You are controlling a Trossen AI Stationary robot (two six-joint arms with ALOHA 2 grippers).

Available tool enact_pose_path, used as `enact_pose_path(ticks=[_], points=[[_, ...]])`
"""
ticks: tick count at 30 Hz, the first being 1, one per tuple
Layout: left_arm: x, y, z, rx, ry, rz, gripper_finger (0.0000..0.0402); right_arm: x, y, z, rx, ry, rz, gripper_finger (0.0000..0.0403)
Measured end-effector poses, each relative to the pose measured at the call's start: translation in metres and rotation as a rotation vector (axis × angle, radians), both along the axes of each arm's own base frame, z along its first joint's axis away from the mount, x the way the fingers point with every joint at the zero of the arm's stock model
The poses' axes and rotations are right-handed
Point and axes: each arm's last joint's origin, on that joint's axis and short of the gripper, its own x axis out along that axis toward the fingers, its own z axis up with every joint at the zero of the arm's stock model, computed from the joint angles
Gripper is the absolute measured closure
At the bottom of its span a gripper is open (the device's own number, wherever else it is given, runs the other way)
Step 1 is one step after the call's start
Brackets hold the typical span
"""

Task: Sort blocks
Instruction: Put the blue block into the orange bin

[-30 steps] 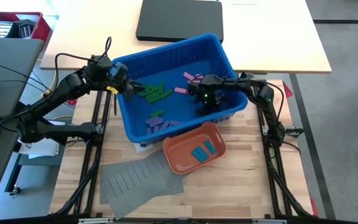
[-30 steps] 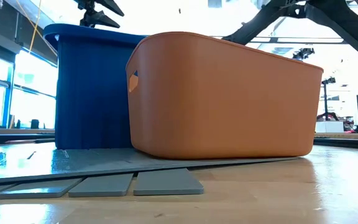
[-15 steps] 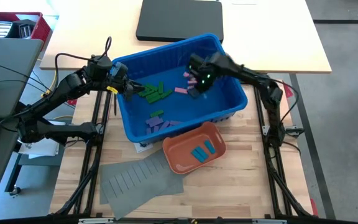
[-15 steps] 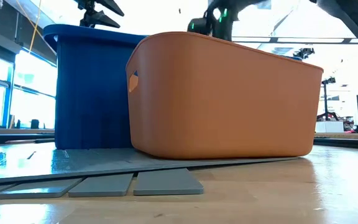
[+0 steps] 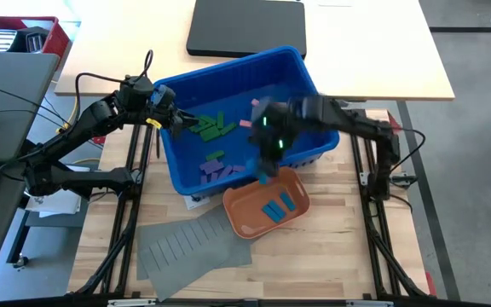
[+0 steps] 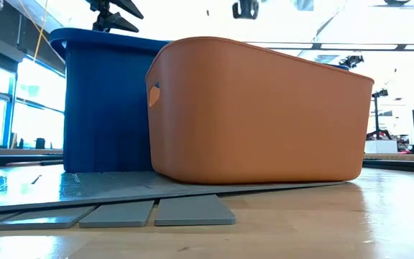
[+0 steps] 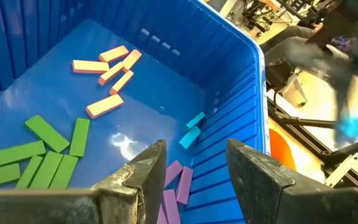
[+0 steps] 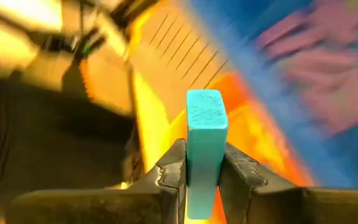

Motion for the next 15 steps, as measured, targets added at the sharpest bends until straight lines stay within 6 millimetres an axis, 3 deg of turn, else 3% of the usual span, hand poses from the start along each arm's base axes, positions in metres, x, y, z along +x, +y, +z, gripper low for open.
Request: enact_pose_path(ticks=[3,6,11,15], points=[[0.000,0.000,0.000,0.008,0.002,-0.004,0.0243,-0.004,0.041,-0.011,0.020,0.060,0.096,0.0350],[0.000,0.000,0.000,0.010,0.001,-0.005,0.0243,-0.009,0.068,-0.035,-0.003,0.155,0.149,0.0350],[0.000,0.000,0.000,0.021,0.000,-0.010,0.0243,-0.015,0.082,-0.089,-0.111,0.313,0.078,0.0350],[0.000,0.000,0.000,-0.009,-0.009,0.004,0.0243,-0.016,0.087,-0.124,-0.153,0.331,0.031,0.0350]])
